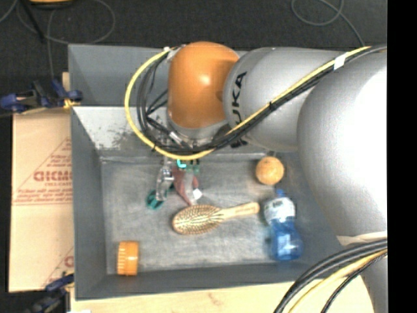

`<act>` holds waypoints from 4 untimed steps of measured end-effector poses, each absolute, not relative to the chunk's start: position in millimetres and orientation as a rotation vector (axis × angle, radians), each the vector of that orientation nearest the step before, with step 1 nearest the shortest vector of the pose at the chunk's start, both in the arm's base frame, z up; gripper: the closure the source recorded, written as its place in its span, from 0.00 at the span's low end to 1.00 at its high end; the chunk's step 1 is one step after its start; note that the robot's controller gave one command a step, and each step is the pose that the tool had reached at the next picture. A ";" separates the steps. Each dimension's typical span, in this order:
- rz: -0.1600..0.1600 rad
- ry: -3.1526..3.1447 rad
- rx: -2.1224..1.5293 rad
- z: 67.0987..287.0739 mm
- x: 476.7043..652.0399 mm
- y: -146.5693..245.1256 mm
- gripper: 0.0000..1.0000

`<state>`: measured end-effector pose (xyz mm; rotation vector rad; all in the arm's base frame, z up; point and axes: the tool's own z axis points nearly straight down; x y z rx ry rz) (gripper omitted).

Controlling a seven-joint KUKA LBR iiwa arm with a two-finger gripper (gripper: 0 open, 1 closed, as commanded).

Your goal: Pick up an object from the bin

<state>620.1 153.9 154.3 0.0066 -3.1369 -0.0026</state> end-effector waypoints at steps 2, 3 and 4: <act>0.001 -3.145 0.078 144.5 596.0 133.2 0.00; -0.003 -3.129 0.297 99.2 530.0 104.5 1.00; -0.004 -3.129 0.297 99.4 530.0 104.9 0.00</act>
Offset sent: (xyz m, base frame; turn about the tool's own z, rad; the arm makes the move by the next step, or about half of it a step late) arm -0.0443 -0.0338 -0.0214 -0.0796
